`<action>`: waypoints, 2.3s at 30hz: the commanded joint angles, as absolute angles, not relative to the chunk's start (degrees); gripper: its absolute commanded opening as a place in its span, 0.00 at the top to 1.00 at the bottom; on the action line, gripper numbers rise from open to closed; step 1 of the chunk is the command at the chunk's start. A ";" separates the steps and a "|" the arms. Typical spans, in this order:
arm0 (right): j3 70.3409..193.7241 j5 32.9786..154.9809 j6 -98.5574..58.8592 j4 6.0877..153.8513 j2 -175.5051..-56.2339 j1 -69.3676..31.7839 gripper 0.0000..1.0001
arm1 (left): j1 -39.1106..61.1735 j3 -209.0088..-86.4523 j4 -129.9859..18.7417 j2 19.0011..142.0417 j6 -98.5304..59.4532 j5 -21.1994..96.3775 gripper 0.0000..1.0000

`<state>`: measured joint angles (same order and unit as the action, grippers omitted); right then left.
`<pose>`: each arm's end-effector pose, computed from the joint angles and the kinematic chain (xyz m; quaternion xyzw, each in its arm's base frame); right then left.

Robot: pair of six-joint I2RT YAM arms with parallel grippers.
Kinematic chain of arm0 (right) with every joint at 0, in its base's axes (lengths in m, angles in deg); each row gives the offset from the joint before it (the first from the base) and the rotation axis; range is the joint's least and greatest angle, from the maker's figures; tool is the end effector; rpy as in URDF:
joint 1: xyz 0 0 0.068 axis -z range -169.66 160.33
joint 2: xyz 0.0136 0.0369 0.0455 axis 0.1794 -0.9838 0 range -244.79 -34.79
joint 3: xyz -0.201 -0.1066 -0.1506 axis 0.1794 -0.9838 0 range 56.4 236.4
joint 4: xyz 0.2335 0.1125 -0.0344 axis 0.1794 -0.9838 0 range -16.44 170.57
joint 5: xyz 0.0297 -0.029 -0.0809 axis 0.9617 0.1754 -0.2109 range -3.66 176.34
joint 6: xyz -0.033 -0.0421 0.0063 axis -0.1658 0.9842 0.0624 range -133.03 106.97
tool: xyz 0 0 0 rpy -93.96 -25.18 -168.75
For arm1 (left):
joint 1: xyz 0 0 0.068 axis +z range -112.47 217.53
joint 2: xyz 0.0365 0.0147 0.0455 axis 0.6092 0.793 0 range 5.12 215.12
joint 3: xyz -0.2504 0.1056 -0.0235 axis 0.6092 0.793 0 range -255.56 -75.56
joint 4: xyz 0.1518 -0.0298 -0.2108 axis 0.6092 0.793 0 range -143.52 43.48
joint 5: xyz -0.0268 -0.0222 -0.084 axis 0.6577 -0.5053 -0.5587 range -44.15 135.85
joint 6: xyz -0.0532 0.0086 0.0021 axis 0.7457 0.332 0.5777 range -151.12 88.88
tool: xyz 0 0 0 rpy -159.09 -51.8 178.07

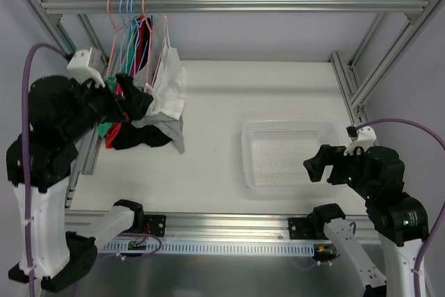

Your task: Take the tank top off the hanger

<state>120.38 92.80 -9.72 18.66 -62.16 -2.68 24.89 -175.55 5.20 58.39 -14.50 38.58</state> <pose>0.0433 0.0141 0.3826 -0.1497 0.8306 0.0926 0.5284 0.0901 -0.0249 0.5218 0.0130 0.7765 -0.2063 0.5952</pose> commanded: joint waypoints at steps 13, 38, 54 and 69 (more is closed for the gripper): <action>119.07 98.73 -9.52 21.85 -61.95 -2.94 0.01 | 25.40 -203.97 2.21 92.56 -23.12 44.87 0.42; 116.52 102.33 -11.10 23.88 -61.68 -2.94 0.01 | 25.31 -200.80 0.01 100.74 -26.11 50.51 1.00; 115.81 102.33 -11.45 24.40 -61.33 -2.94 0.00 | 21.01 -206.09 -1.93 96.26 -24.79 45.95 1.00; 114.14 130.25 -15.66 47.23 -69.85 -2.94 0.01 | 9.60 -171.91 -2.01 70.08 -18.38 29.25 1.00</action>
